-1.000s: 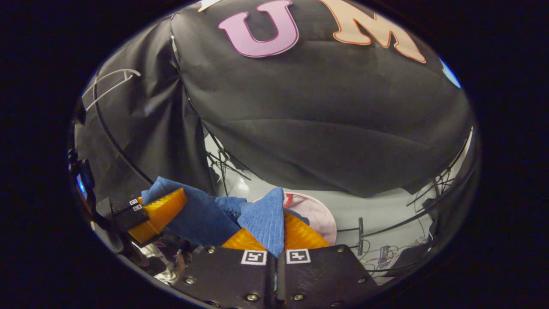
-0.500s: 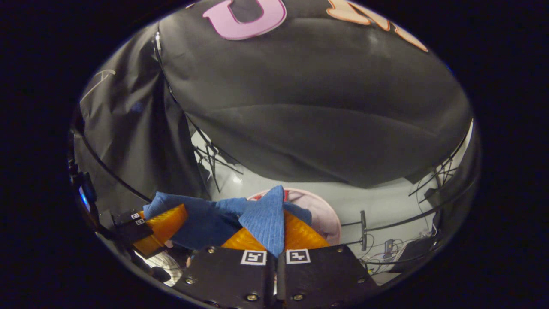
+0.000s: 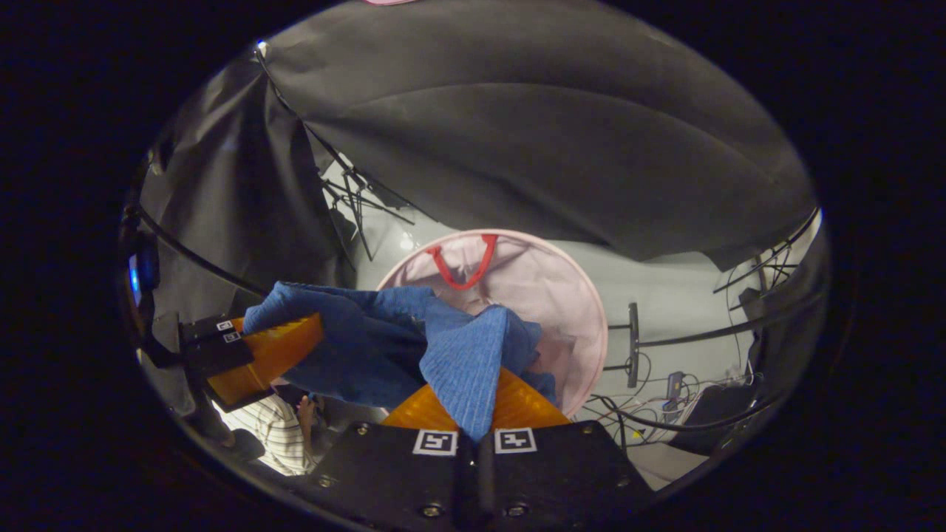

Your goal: Grasp the clothes on the hanger with both hands and then place them into the laundry hamper below.

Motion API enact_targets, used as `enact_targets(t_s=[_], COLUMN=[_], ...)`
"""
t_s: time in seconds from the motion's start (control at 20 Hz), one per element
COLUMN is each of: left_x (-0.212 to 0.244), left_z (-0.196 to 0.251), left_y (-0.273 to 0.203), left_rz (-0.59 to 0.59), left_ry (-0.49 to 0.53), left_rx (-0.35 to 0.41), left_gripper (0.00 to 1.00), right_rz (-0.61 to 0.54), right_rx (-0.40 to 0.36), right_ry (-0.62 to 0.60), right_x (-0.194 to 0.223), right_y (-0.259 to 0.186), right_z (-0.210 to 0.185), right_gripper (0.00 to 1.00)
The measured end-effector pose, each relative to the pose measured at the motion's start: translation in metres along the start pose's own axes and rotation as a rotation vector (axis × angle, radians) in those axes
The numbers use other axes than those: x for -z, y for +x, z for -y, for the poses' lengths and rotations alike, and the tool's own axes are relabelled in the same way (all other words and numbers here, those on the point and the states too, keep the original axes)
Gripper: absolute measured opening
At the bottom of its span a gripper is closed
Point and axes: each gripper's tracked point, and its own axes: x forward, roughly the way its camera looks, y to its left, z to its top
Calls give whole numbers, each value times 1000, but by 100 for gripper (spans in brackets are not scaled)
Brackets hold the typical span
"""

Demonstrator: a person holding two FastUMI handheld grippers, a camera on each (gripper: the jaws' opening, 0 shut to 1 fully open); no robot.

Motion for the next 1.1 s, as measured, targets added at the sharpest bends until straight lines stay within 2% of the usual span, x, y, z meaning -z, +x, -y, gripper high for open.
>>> enact_targets(t_s=[0.3, 0.4, 0.55, 0.6, 0.65, 0.7, 0.8, 0.95, 1.0, 1.05, 1.1], left_x=[32, 38, 30, 25, 17, 13, 8, 7, 9, 11, 13], left_z=[23, 9, 10, 10, 9, 8, 13, 16, 14, 15, 15], left_y=[9, 10, -1, -7, -15, -27, -44, -58, -66, -70, -76], left_rz=[-152, -180, -208, -205, -184, -175, -161, -133, -124, -116, -105], left_ry=[46, 111, 144, 157, 172, 183, 178, 170, 168, 163, 156], left_rx=[5, -67, -80, -88, -98, -104, -104, -99, -99, -94, -85], left_gripper=[8, 12, 11, 16, 20, 30, 45, 57, 63, 66, 72], right_rz=[-24, -47, -41, -26, -15, -6, 5, 24, 33, 42, 54], right_rx=[18, -20, -35, -48, -46, -43, -60, -49, -42, -37, -31], right_ry=[28, 22, 14, 36, 52, 61, 58, 37, 36, 37, 40], right_x=[25, 31, 22, 16, 17, 17, 17, 22, 28, 26, 26], right_y=[3, 2, -13, -22, -28, -36, -52, -77, -82, -87, -94], right_z=[15, 9, 20, 18, 21, 25, 26, 29, 28, 24, 20], right_gripper=[6, 10, 11, 11, 19, 24, 26, 70, 79, 94, 100])
